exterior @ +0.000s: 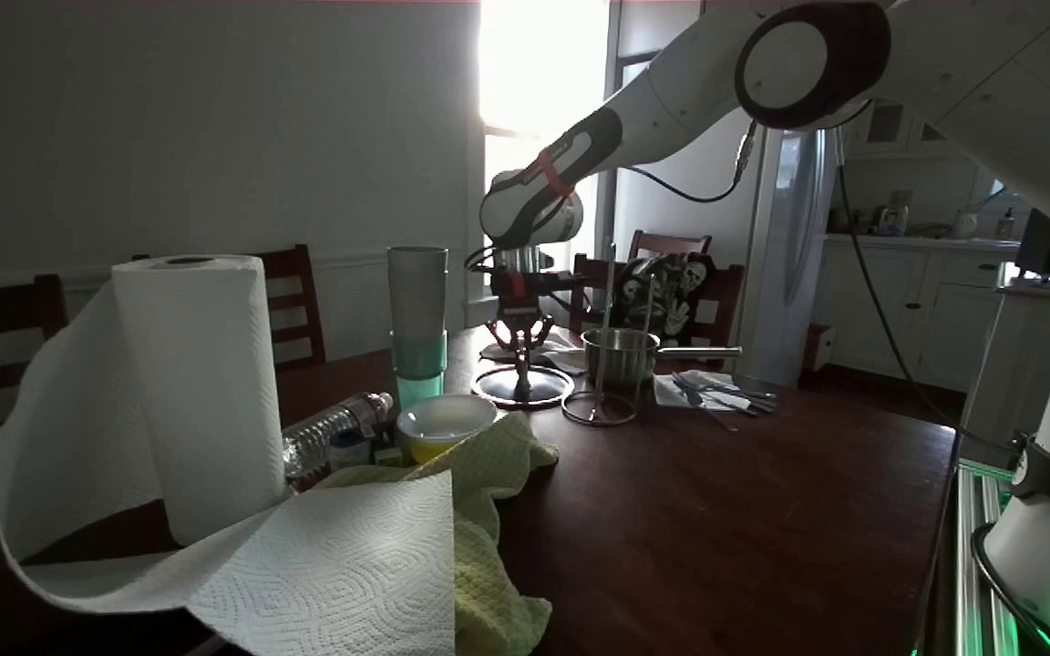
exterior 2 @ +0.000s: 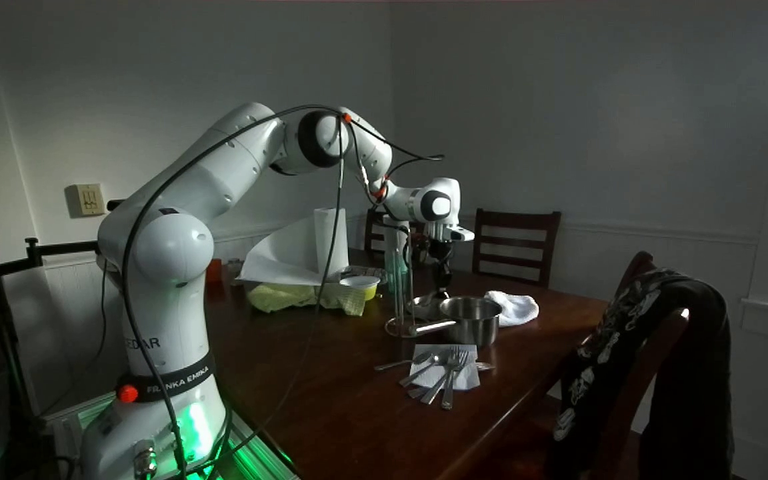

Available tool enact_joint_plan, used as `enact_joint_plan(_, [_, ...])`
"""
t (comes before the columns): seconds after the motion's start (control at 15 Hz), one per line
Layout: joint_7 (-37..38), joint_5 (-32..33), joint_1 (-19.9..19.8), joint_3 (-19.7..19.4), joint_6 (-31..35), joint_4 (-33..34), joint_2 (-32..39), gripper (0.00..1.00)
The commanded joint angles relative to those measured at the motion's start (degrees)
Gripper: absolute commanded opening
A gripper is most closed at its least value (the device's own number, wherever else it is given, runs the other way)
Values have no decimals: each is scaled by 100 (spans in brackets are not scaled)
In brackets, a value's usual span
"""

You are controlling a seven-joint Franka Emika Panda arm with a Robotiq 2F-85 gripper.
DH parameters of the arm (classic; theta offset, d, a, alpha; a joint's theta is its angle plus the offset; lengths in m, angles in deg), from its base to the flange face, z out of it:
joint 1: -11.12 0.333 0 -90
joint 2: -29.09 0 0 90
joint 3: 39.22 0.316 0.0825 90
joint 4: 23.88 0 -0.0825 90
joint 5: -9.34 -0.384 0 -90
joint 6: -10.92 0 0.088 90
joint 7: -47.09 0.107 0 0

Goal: Remove the silver lid from the silver pot

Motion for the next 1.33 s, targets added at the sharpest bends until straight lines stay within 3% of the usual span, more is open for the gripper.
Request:
enact_joint_plan(0.0, [-12,60,-7,-26,-124,41,34,47])
enact_joint_plan(0.47, [1,-6,8,29,-227,87,-110,97])
enact_joint_plan(1.27, [233,13,79,70,-1242,741,-951,100])
